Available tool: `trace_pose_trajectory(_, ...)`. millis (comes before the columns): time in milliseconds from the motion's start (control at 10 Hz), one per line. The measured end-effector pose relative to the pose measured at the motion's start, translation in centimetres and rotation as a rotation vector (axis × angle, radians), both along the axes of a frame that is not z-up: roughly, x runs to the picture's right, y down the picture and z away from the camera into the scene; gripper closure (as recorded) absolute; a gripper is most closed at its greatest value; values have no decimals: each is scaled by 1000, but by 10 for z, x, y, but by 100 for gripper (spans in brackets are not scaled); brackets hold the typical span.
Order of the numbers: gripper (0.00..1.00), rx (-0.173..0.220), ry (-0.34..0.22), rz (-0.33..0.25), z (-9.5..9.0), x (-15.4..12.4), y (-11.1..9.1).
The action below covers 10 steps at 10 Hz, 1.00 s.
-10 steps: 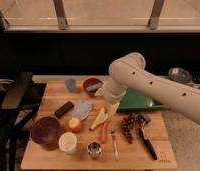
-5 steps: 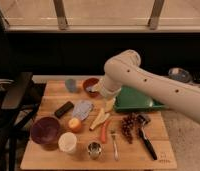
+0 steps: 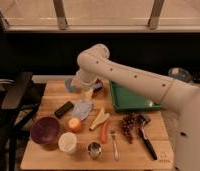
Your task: Place eraser in table surface
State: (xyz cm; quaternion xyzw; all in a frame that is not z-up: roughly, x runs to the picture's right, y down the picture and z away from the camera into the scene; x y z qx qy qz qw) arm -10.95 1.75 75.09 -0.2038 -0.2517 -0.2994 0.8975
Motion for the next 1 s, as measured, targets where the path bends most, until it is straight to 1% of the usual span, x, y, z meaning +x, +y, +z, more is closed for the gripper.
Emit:
trace_pose_trajectory(100,30,-12,-31,-28,15,-21,2)
trace_pose_trajectory(300,30,-39,-85,-66,39,-51,11)
trace_pose_trajectory(400,30,-60,-112,-82,51,-65,17)
trace_pose_trajectory(600,30,-119,-141,-93,73,-76,32)
trace_pose_trajectory(700,30,-136,-152,-96,77,-81,37)
trace_pose_trajectory(1000,30,-137,-149,-95,77,-79,37)
